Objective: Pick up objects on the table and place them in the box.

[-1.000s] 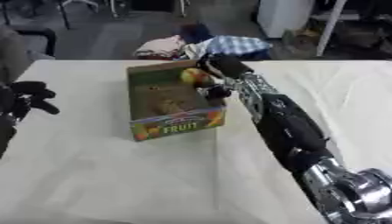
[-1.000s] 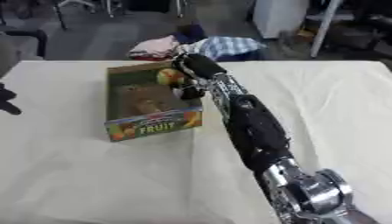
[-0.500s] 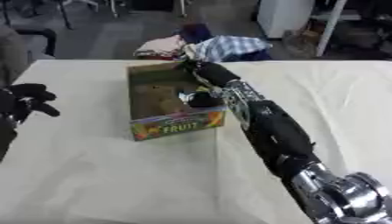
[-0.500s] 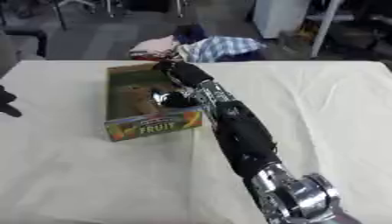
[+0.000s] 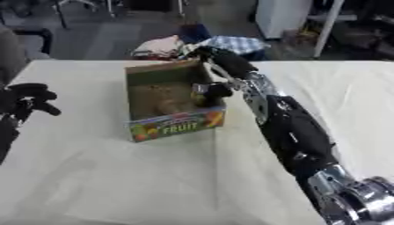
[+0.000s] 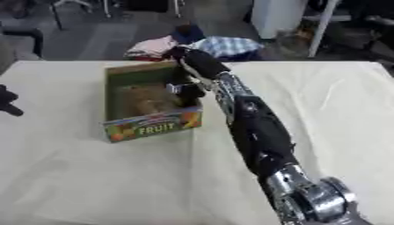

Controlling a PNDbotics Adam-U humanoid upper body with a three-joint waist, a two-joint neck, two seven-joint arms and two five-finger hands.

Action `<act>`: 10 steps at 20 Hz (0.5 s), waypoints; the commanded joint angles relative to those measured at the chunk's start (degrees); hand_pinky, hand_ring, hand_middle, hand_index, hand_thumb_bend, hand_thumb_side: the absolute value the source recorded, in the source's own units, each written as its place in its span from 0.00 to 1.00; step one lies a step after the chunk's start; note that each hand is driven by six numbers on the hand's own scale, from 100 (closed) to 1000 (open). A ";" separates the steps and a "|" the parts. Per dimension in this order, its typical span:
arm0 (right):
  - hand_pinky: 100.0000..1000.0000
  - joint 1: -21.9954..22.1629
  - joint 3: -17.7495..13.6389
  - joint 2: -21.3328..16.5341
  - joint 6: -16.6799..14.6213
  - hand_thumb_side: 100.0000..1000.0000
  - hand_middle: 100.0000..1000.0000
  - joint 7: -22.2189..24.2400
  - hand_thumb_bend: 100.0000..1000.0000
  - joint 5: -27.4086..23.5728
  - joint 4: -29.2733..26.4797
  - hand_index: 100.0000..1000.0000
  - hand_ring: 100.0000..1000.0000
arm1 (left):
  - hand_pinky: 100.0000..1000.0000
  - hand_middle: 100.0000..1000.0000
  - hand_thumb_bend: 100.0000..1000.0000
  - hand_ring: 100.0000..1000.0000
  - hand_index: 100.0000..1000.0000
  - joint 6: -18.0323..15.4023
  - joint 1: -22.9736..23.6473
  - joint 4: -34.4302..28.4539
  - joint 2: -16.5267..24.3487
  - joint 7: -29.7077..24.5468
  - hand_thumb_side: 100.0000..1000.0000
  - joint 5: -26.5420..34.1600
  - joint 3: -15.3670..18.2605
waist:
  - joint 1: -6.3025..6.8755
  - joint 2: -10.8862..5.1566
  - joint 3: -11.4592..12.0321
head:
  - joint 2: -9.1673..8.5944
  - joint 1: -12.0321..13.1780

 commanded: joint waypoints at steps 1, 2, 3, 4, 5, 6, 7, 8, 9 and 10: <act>0.64 0.67 -0.31 -4.86 -2.34 0.53 0.75 -2.98 0.00 -3.28 -3.78 0.86 0.64 | 1.00 0.63 0.14 0.58 0.77 -0.28 -0.01 -0.25 1.59 0.95 0.81 -0.47 0.91 | 0.00 -0.50 -0.35 | 0.28 0.70; 0.62 1.82 -0.38 -6.23 -3.04 0.56 0.75 -3.90 0.00 -4.20 -4.88 0.85 0.63 | 1.00 0.63 0.14 0.58 0.77 -0.35 0.14 -0.11 1.71 1.23 0.82 -0.60 1.02 | -0.07 -0.43 -0.57 | 0.28 0.92; 0.61 3.04 -0.49 -7.50 -3.66 0.59 0.74 -4.83 0.00 -5.13 -5.94 0.84 0.62 | 1.00 0.63 0.14 0.58 0.77 -0.43 0.26 0.04 1.78 1.49 0.82 -0.72 1.12 | -0.14 -0.35 -0.77 | 0.28 1.10; 0.61 4.45 -0.81 -8.65 -4.14 0.58 0.73 -5.79 0.00 -6.09 -7.02 0.84 0.61 | 1.00 0.63 0.14 0.58 0.77 -0.49 0.37 0.19 1.82 1.78 0.82 -0.85 1.25 | -0.24 -0.25 -1.01 | 0.28 1.22; 0.61 5.77 -0.94 -9.48 -4.47 0.59 0.73 -6.74 0.00 -7.05 -8.00 0.84 0.61 | 1.00 0.63 0.15 0.58 0.77 -0.55 0.44 0.30 1.85 2.01 0.81 -0.95 1.32 | -0.32 -0.19 -1.16 | 0.28 1.27; 0.61 7.13 -1.41 -10.38 -4.52 0.59 0.72 -7.68 0.00 -7.98 -9.11 0.83 0.60 | 1.00 0.63 0.15 0.58 0.77 -0.62 0.54 0.40 1.86 2.27 0.82 -1.03 1.44 | -0.39 -0.06 -1.46 | 0.28 1.42; 0.61 8.55 -1.71 -11.06 -4.45 0.59 0.72 -8.60 0.00 -8.91 -10.30 0.83 0.60 | 1.00 0.63 0.15 0.58 0.77 -0.70 0.62 0.45 1.88 2.47 0.82 -1.11 1.52 | -0.45 0.04 -1.69 | 0.28 1.52; 0.61 9.95 -2.03 -11.63 -4.19 0.59 0.72 -9.49 0.00 -9.79 -11.57 0.83 0.60 | 1.00 0.63 0.15 0.58 0.77 -0.80 0.70 0.46 1.91 2.63 0.82 -1.18 1.60 | -0.49 0.19 -1.96 | 0.28 1.65; 0.61 11.36 -2.06 -12.02 -3.87 0.60 0.71 -10.37 0.00 -10.67 -12.85 0.83 0.59 | 1.00 0.63 0.15 0.58 0.77 -0.89 0.77 0.46 1.94 2.74 0.82 -1.25 1.63 | -0.51 0.28 -2.12 | 0.28 1.68; 0.61 12.83 -2.32 -12.26 -3.33 0.60 0.71 -11.28 0.00 -11.58 -14.05 0.83 0.59 | 1.00 0.63 0.15 0.58 0.76 -0.98 0.84 0.45 1.94 2.83 0.82 -1.33 1.69 | -0.50 0.42 -2.41 | 0.28 1.66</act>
